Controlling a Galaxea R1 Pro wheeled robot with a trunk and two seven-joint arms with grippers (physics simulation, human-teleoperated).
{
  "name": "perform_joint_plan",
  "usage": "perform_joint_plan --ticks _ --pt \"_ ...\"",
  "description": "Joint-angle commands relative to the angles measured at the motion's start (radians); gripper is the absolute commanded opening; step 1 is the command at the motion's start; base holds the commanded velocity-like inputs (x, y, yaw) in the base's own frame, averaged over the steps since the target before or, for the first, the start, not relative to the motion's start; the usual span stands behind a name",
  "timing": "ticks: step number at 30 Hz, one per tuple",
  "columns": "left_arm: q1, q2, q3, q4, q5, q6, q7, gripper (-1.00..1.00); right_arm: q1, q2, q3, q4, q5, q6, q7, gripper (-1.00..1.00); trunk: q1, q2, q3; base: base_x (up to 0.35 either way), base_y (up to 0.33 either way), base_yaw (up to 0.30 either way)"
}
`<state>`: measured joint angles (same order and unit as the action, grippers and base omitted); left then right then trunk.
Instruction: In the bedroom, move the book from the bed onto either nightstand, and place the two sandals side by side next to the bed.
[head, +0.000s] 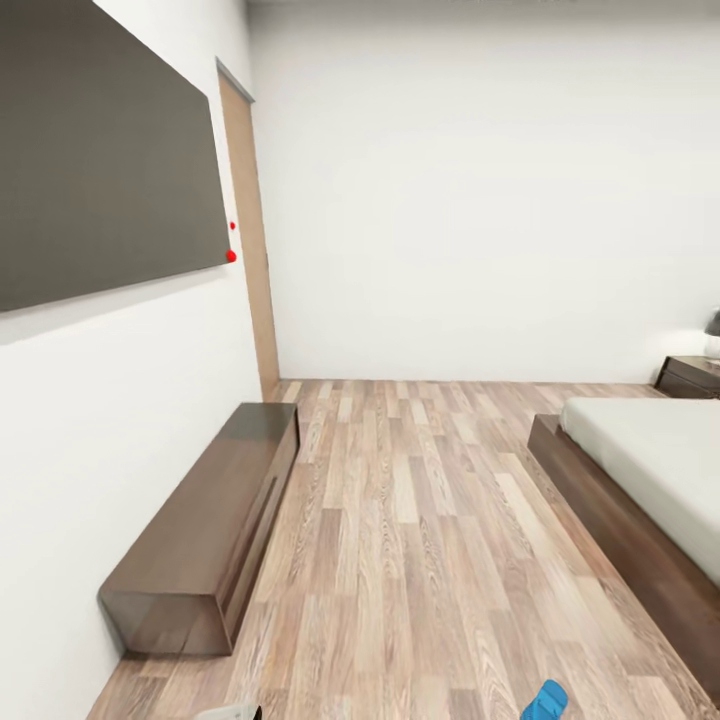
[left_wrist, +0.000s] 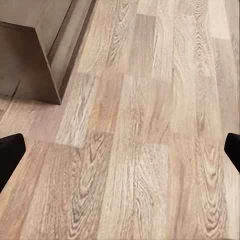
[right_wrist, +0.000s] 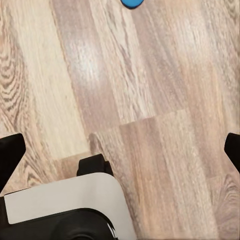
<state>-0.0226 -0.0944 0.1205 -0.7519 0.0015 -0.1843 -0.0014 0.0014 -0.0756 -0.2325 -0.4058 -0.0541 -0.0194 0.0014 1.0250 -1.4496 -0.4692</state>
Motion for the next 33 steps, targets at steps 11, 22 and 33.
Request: perform_joint_plan --ticks 11,22,33 --pt "0.000 -0.001 0.002 0.000 0.000 -0.003 0.000 1.00 0.000 -0.001 -0.001 -0.001 -0.005 -0.002 0.000 1.00 0.000 0.000 -0.001 0.000 0.000 -0.280" --pt "0.000 -0.001 0.002 0.000 0.000 -0.003 0.000 1.00 0.000 -0.003 -0.001 -0.001 -0.005 -0.002 0.000 1.00 0.000 0.000 -0.001 0.000 0.000 -0.279" --pt "0.000 -0.001 0.002 0.000 0.000 -0.004 0.000 1.00 0.000 -0.003 -0.001 -0.001 -0.005 -0.002 0.000 1.00 0.000 0.000 -0.001 0.000 0.000 -0.276"
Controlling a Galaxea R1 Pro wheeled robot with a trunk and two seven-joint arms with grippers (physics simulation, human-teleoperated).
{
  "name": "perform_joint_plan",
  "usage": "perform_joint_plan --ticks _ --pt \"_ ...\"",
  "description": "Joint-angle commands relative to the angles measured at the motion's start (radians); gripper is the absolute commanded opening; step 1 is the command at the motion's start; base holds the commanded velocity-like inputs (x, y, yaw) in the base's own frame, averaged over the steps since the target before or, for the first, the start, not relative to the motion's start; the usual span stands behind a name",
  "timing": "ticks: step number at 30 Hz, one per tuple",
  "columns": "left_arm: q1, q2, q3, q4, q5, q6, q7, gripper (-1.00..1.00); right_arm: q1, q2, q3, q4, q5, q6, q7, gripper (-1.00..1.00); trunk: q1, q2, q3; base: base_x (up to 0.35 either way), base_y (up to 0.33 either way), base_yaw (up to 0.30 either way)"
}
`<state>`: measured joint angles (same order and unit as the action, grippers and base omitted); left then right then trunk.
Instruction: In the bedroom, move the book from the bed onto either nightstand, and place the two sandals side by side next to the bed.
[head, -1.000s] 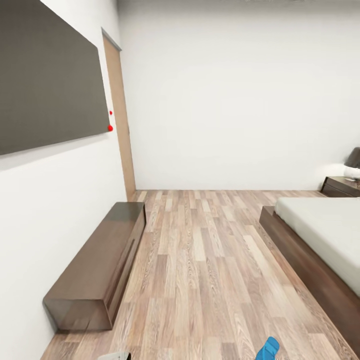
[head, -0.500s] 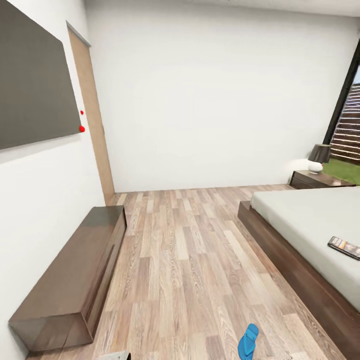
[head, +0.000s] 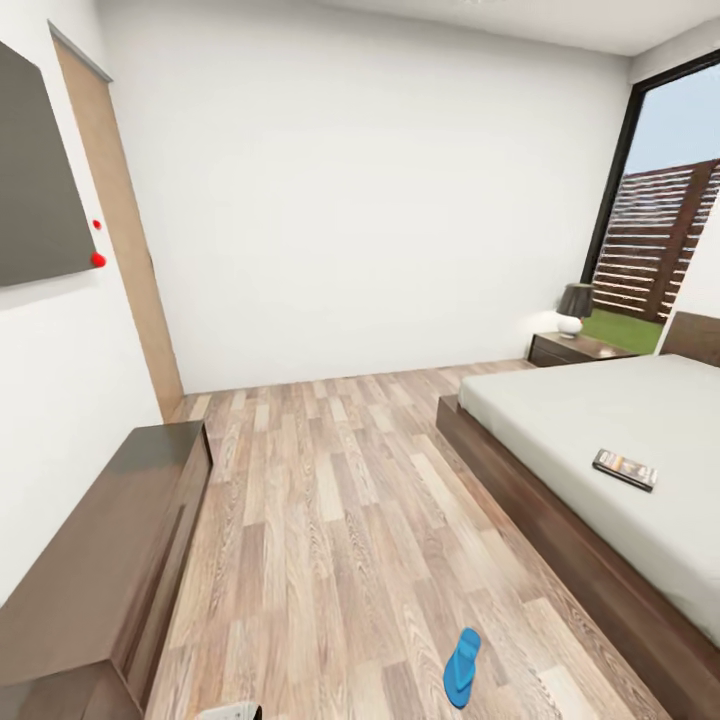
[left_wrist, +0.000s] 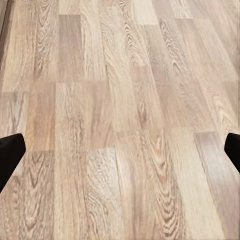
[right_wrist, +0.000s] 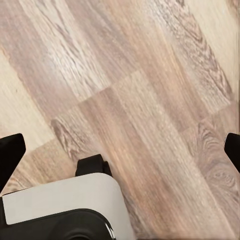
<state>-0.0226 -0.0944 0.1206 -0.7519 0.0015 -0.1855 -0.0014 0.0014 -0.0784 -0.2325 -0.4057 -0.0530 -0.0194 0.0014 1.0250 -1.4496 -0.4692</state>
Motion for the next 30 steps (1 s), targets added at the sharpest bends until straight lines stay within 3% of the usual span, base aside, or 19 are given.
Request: perform_joint_plan --ticks 1,19,30 --pt "0.000 -0.001 0.002 0.000 0.000 -0.003 0.000 1.00 0.000 0.000 -0.001 -0.001 -0.006 -0.002 0.000 1.00 0.000 0.000 -0.001 0.000 0.000 -0.269" --pt "0.000 -0.001 0.002 0.000 0.000 -0.002 0.000 1.00 0.000 0.000 0.003 -0.001 0.000 -0.002 0.000 1.00 0.000 0.000 -0.001 0.003 0.000 -0.268" --pt "0.000 -0.001 0.002 0.000 -0.001 -0.002 0.000 1.00 0.000 0.002 0.003 -0.002 0.001 -0.002 0.000 1.00 0.000 0.000 -0.001 0.201 0.000 -0.254"
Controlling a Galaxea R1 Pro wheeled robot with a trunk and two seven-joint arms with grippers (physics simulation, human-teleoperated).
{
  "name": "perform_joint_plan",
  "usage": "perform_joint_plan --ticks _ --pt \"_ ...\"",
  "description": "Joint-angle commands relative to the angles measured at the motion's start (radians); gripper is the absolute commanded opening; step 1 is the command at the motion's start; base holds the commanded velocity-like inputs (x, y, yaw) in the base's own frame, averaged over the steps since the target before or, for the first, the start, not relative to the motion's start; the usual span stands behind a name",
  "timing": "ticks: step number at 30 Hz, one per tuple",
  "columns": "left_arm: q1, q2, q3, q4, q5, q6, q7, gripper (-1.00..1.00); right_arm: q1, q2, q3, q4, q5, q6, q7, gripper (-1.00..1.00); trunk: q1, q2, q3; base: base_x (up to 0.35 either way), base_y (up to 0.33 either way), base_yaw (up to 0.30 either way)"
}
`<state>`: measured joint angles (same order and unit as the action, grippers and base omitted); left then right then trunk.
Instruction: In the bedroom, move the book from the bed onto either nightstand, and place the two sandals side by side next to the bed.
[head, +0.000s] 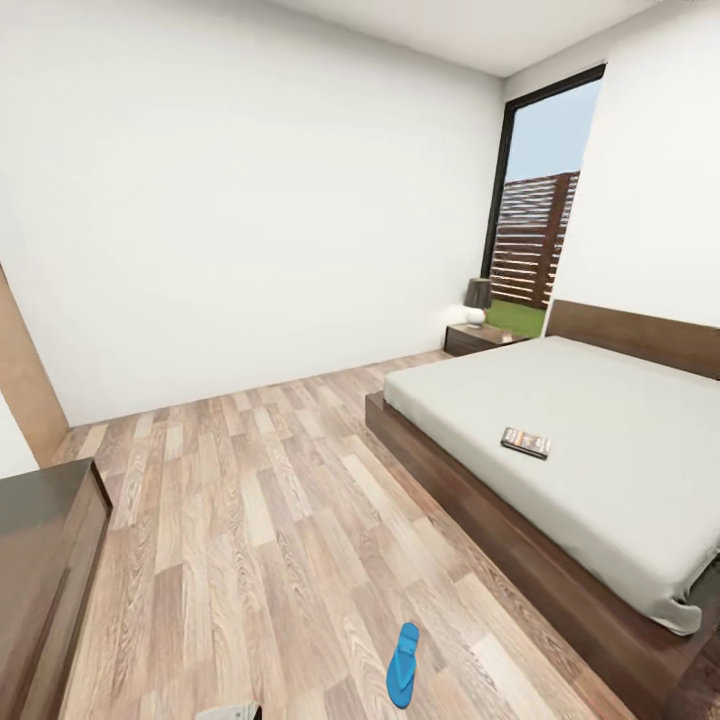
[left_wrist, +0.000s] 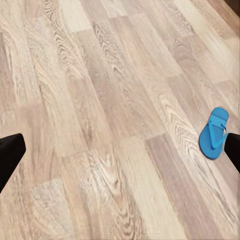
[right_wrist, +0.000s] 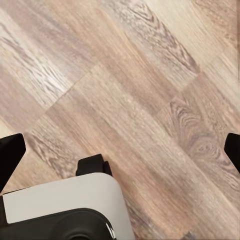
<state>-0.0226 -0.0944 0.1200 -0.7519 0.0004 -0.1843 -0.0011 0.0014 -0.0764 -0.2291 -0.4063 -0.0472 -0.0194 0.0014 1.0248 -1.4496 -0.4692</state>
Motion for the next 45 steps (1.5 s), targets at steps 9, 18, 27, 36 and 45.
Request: perform_joint_plan --ticks 9,18,27,36,45 --pt "0.000 -0.001 0.003 0.000 0.000 -0.004 0.000 1.00 0.000 0.001 0.001 -0.001 -0.005 -0.002 0.000 1.00 0.000 0.000 -0.001 0.036 0.000 -0.061" --pt "0.000 -0.001 0.003 -0.001 0.000 -0.004 0.000 1.00 0.000 0.001 0.002 -0.001 -0.005 -0.002 0.000 1.00 0.000 0.000 -0.001 0.002 0.000 -0.063" --pt "0.000 -0.001 0.003 -0.001 0.000 -0.004 0.000 1.00 0.000 0.003 0.002 -0.001 -0.005 -0.002 0.000 1.00 0.000 0.000 -0.001 0.000 0.000 -0.265" --pt "0.000 -0.001 0.003 -0.001 0.000 -0.004 0.000 1.00 0.000 0.003 0.002 -0.001 -0.005 -0.002 0.000 1.00 0.000 0.000 -0.001 0.000 0.000 -0.283" --pt "0.000 -0.001 0.003 -0.001 0.000 -0.004 0.000 1.00 0.000 0.003 0.002 0.000 -0.005 -0.002 0.000 1.00 0.000 0.000 -0.001 0.000 0.000 -0.279"
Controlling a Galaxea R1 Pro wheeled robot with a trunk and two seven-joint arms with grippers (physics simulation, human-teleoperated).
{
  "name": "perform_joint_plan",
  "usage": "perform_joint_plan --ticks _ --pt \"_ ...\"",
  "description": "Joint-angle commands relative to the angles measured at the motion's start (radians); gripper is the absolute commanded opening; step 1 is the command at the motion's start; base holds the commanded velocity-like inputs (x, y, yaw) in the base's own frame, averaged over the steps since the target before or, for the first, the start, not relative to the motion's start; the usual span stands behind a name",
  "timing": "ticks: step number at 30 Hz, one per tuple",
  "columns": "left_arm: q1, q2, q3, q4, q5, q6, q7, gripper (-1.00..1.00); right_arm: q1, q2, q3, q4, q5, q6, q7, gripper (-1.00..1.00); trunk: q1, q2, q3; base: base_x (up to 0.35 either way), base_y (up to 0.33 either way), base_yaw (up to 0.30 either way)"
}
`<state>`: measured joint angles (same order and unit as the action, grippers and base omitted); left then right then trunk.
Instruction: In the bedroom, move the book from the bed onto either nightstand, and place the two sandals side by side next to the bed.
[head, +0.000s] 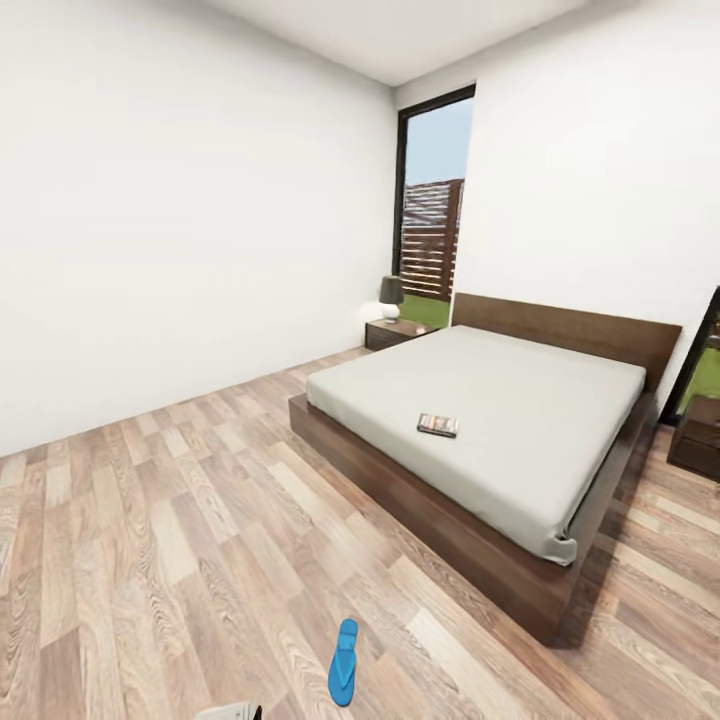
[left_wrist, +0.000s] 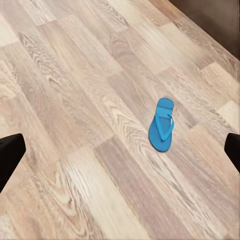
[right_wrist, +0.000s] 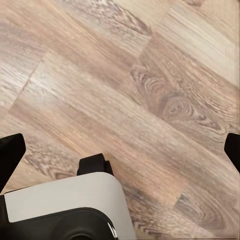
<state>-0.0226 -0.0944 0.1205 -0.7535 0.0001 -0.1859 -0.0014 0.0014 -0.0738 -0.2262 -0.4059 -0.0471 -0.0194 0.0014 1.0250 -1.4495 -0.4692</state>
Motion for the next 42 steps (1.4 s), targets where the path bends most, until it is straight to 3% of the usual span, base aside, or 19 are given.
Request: perform_joint_plan --ticks 1,10,42 --pt "0.000 -0.001 0.002 0.000 0.000 -0.003 0.000 1.00 0.000 0.000 -0.001 -0.001 -0.005 -0.002 0.000 1.00 0.000 0.000 -0.001 0.000 0.000 -0.250" --pt "0.000 -0.001 0.002 0.000 0.000 -0.003 0.000 1.00 0.000 0.000 -0.002 -0.001 -0.005 -0.002 0.000 1.00 0.000 0.000 -0.001 0.000 0.000 -0.142" --pt "0.000 -0.001 0.002 0.000 0.000 -0.003 0.000 1.00 0.000 -0.003 -0.001 -0.001 -0.005 -0.002 0.000 1.00 0.000 0.000 -0.001 0.071 0.000 -0.008"
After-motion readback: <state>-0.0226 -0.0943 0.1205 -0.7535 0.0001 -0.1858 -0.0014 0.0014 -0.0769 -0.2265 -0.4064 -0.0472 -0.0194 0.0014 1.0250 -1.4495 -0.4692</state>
